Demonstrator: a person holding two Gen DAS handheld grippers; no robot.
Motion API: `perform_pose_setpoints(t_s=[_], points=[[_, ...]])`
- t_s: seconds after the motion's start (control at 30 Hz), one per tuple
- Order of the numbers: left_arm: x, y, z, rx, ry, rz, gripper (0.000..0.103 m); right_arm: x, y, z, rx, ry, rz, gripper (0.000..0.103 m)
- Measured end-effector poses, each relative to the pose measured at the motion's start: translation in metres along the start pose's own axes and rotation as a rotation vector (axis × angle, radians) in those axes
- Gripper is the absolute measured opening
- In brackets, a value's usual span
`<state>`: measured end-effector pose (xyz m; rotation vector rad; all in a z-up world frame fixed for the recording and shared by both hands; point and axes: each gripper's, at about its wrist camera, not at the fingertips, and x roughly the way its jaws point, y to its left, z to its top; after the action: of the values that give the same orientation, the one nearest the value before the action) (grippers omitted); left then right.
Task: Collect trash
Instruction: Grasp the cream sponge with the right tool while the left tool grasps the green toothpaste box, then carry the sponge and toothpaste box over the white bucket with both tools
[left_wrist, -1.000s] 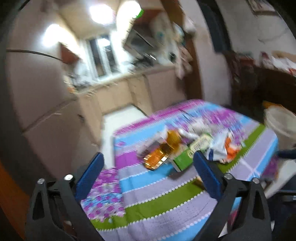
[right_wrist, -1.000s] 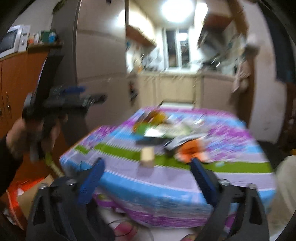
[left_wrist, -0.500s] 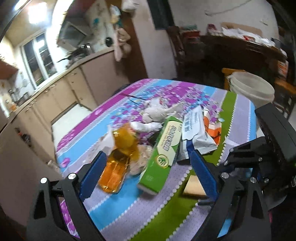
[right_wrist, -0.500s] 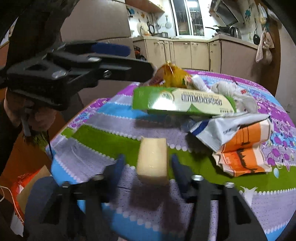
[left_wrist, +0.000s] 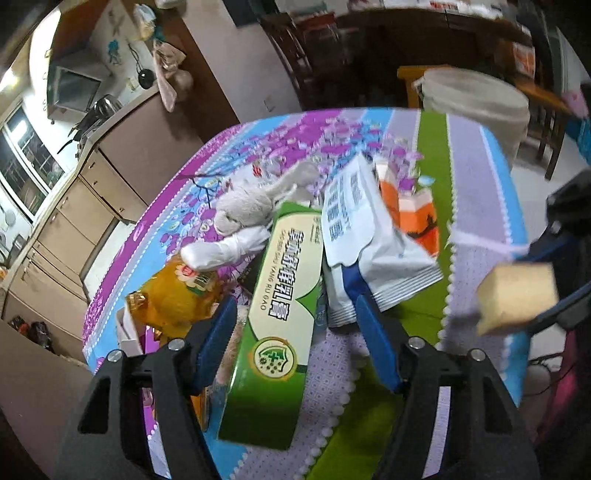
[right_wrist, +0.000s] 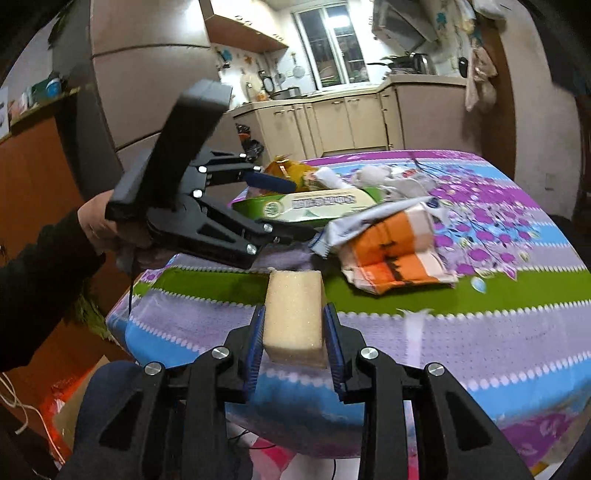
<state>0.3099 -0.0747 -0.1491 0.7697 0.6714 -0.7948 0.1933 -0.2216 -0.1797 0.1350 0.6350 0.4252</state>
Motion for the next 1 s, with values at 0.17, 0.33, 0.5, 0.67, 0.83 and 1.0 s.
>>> perform_pose_setpoints(t_s=[0.17, 0.33, 0.5, 0.67, 0.83, 1.0], points=[[0.003, 0.003, -0.006, -0.032, 0.010, 0.000, 0.034, -0.004, -0.004, 0.004, 0.010, -0.017, -0.002, 0.032], [-0.013, 0.006, -0.009, -0.127, -0.059, 0.045, 0.033, -0.010, -0.003, 0.007, 0.022, -0.042, -0.013, 0.032], [-0.055, 0.016, -0.014, -0.284, -0.177, 0.130, 0.033, -0.032, -0.001, 0.020, 0.018, -0.113, -0.055, 0.032], [-0.104, 0.004, -0.003, -0.367, -0.303, 0.190, 0.033, -0.064, 0.000, 0.039, 0.012, -0.215, -0.146, 0.032], [-0.134, -0.017, 0.019, -0.446, -0.388, 0.235, 0.033, -0.099, -0.006, 0.056, 0.004, -0.305, -0.295, 0.032], [-0.142, -0.049, 0.065, -0.475, -0.463, 0.217, 0.033, -0.146, -0.026, 0.074, 0.030, -0.378, -0.446, 0.032]])
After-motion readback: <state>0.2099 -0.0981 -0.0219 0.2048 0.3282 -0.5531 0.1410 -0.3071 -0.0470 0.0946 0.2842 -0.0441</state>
